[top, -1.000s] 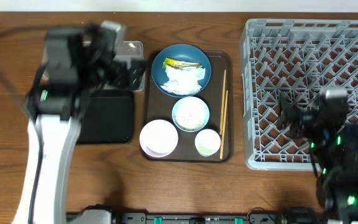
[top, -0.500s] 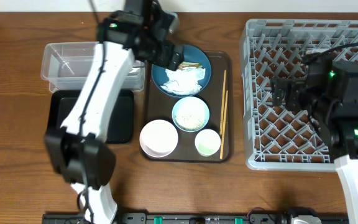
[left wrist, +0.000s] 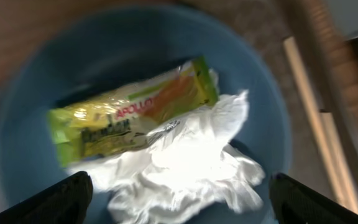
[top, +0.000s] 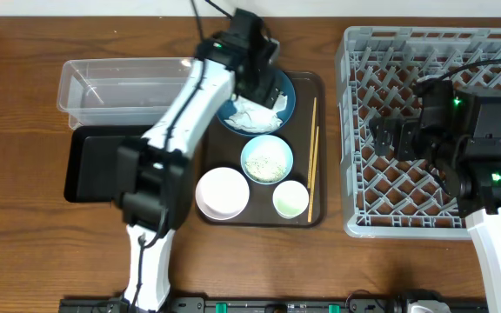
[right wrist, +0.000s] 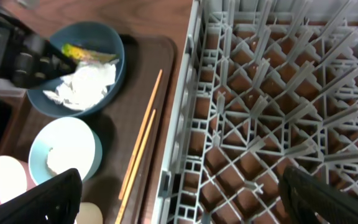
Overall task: Sort waste into correct bins and load items into the dishwasher rack
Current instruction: 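Reach the left gripper to the blue plate and grasp the white tissue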
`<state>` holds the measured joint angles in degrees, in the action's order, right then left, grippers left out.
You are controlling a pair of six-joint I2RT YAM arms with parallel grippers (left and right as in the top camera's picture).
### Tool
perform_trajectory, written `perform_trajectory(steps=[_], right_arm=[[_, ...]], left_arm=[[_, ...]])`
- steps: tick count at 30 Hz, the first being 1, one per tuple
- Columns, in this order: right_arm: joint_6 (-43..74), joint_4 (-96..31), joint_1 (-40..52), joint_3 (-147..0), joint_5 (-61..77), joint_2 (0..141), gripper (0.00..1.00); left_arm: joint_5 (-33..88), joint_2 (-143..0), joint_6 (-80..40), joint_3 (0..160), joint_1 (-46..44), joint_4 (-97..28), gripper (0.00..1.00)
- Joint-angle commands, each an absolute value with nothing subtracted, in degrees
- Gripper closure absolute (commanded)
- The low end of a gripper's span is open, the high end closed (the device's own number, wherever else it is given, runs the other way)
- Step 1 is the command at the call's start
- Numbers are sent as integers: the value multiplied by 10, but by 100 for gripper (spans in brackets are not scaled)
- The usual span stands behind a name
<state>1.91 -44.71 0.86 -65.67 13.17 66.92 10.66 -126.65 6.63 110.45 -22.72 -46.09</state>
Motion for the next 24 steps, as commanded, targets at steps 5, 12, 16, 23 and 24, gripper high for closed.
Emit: perform_trajectory(steps=[5,12,16,23,24], right_arm=[[16,-459,8,-667,137,668,1],[16,-460,8,-667,137,668,1],[16,-461,8,-667,137,668,1],[16,-461,8,-667,137,668,1],[16,-461,8,-667,137,668,1]], left_arm=[[63,-1331,37,1116,-228,-444,7],[64,-1362,38,1116,-229,-434,25],[64,-1371,38,1114,-230,-434,72],[64,-1346,37,1116,-229,-431,94],[63,-1334,31,1119,-228,-432,94]])
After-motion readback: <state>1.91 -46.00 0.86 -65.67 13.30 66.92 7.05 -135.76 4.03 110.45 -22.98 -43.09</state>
